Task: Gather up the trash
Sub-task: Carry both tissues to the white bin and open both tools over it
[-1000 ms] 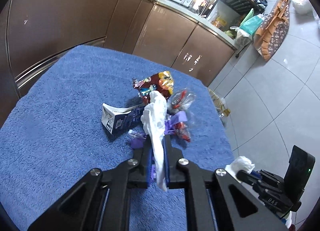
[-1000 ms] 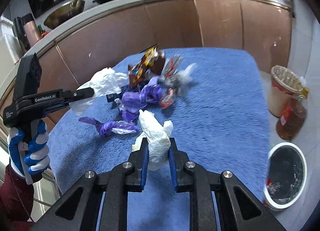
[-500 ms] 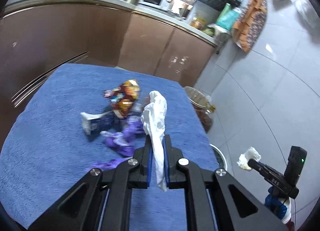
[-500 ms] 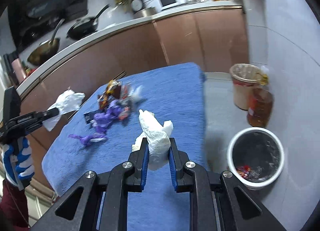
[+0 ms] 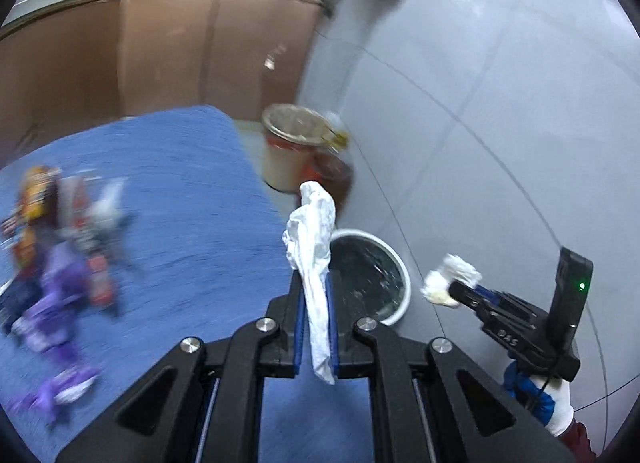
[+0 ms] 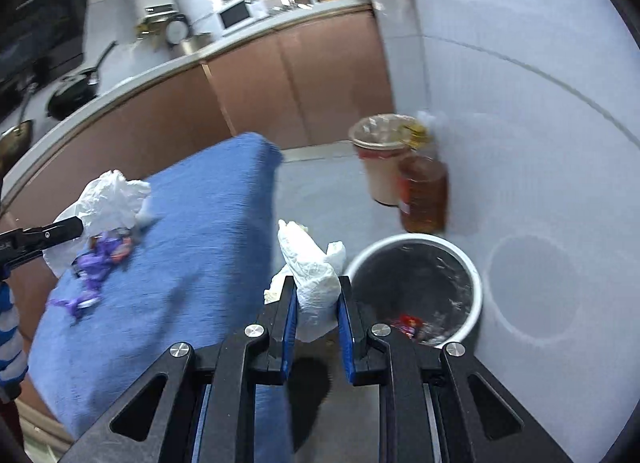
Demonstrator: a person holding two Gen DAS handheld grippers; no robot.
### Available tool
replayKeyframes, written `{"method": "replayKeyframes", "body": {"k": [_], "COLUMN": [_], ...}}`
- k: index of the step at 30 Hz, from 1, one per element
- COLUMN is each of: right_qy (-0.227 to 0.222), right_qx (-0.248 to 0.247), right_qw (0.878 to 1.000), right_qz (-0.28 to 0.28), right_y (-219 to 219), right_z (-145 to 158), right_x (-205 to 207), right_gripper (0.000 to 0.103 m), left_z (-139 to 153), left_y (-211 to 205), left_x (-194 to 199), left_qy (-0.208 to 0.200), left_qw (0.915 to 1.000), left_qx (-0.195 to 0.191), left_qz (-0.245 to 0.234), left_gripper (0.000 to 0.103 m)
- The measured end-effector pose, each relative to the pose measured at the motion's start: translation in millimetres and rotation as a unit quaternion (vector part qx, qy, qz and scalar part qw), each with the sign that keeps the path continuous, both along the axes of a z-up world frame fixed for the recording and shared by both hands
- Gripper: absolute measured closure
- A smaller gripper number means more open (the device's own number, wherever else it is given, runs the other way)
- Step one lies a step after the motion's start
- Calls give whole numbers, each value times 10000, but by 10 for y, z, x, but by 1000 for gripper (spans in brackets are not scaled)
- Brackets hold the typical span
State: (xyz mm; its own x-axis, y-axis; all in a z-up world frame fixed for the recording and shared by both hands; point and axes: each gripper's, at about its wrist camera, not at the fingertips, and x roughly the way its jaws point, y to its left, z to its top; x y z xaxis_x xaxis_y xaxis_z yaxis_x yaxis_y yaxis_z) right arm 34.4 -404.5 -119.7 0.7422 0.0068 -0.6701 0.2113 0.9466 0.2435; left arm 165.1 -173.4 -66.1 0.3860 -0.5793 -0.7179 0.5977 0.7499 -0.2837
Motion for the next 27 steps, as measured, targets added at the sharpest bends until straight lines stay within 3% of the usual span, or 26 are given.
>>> {"method": "replayKeyframes", "body": {"k": [12,17,19,21,23,27], "right_qy": [628,856,954,1018,1044,1076], "right_qx": [-8,-31,-88,-156,-178,-218], "right_qw": [9953,9923,9910,9898,9890,9882], "right_qz": [-741,-889,-933,-989,-1032,-1072], "right_y": [-689,-867,-907,-935,-954,-935], "right_z": [-739,-929,-986,-1023,-1044,-1038], "right_x": [511,645,681,686,675,612], "right_gripper": [83,79,74,65,63,59], "left_z": [-803,-1114,-1219,-1292,-1315,-1269], "left_y": [-1657,-2033,-2120,-2186,-2208,-2177], "left_x": [527,677,699,723,758,770], "left_qy": [606,804,942,1028,1084,1087], "left_qw": [9908,9866,9852,9851,9856,9868], "left_qx": [766,967,945,895,813,698], "left_qz": [-940,-1044,-1072,-1048,-1016,-973], "left_gripper": [93,92,85,72,68,67]}}
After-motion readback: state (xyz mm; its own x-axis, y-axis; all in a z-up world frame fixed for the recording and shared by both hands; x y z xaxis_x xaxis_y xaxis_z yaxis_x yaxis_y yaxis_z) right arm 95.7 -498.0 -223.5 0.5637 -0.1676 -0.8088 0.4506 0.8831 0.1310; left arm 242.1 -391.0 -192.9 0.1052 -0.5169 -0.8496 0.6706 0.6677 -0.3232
